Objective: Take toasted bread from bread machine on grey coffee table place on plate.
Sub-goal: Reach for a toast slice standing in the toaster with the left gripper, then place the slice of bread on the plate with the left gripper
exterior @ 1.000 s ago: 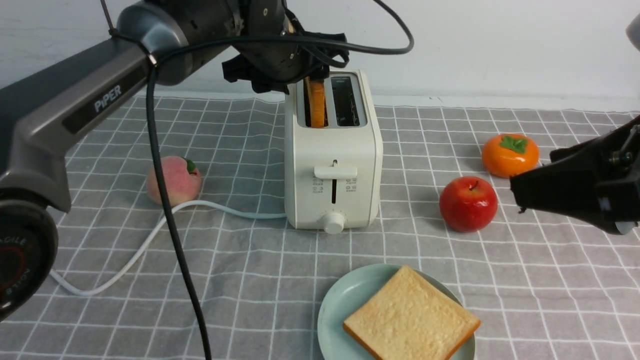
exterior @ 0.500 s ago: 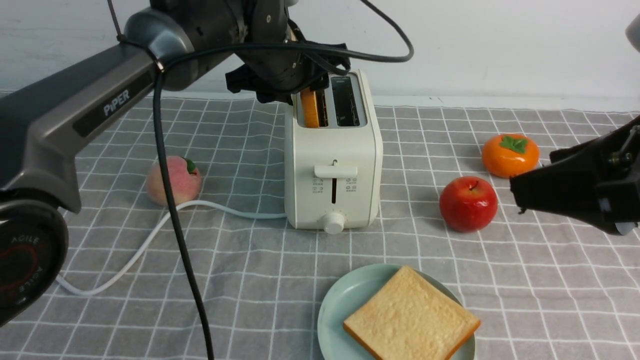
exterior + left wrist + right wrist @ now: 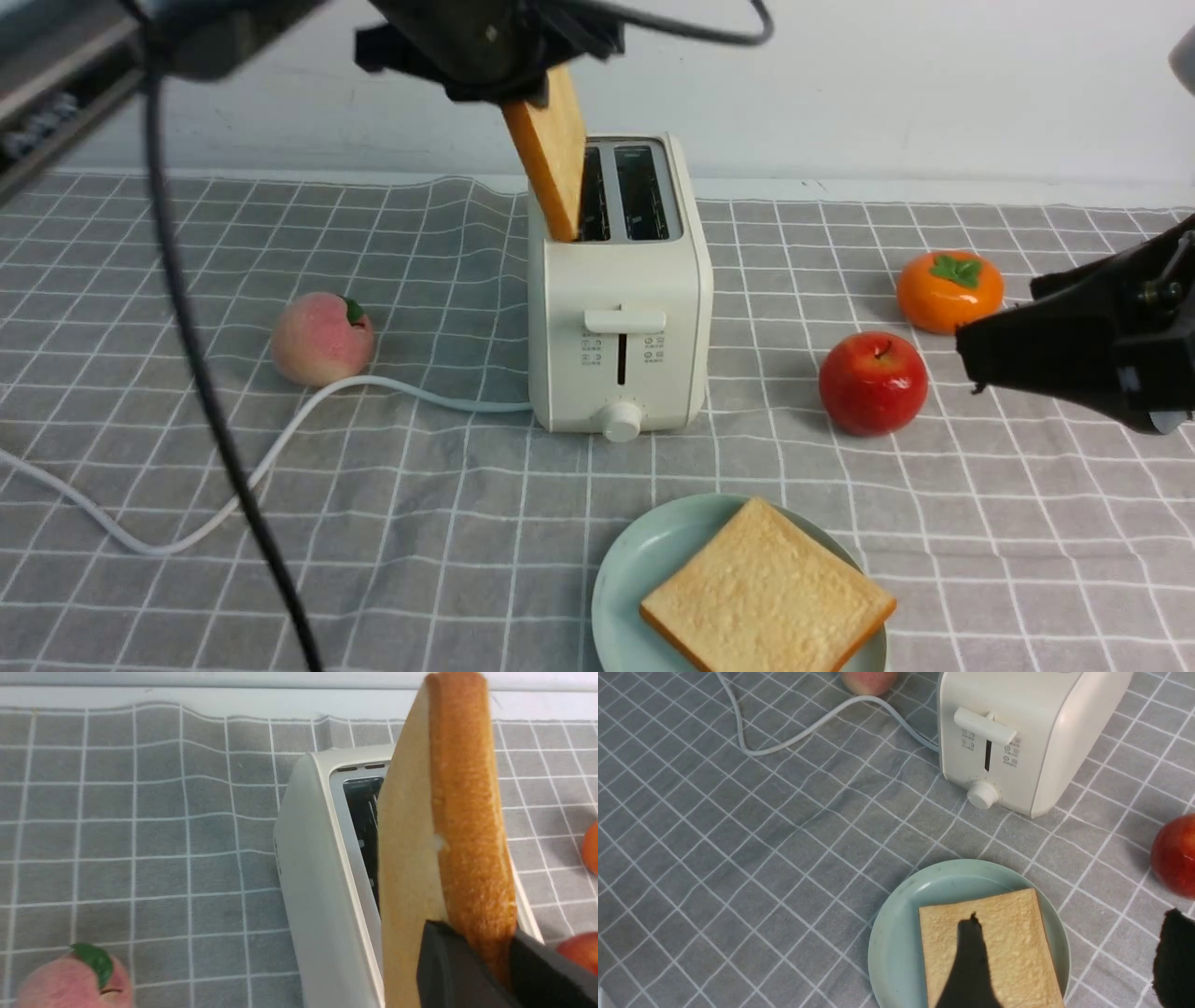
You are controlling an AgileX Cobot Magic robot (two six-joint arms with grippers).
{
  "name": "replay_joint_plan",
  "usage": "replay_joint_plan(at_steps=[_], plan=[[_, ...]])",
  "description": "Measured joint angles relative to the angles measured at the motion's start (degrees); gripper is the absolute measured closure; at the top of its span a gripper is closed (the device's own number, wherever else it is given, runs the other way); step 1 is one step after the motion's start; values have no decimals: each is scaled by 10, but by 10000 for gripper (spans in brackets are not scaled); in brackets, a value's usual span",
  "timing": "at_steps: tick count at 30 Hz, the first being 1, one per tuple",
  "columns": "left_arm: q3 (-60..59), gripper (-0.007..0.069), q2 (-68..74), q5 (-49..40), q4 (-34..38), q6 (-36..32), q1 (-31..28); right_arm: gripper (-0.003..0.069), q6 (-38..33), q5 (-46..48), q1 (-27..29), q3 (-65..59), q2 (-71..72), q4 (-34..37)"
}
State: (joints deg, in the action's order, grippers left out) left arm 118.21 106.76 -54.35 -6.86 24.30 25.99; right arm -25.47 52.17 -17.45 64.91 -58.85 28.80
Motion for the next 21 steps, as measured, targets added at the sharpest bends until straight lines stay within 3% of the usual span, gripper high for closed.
replay_joint_plan(at_steps=[8,12,14,15,20,21], plan=[[-42,561,-153,-32,25,-84,0,164,-1,-2,0,0,0,-9],[-149,561,-223,-31,106,-131,0,164,-1,7,0,0,1,-9],[-248,561,-251,-22,186,-176,0,164,-1,16,0,0,7,-9],[-248,561,-252,-21,194,-180,0,164,-1,17,0,0,8,-9],[-472,561,-249,56,470,-361,0,164,-1,33,0,0,15,-9],[-485,561,-246,58,483,-371,0,164,-1,33,0,0,15,-9]])
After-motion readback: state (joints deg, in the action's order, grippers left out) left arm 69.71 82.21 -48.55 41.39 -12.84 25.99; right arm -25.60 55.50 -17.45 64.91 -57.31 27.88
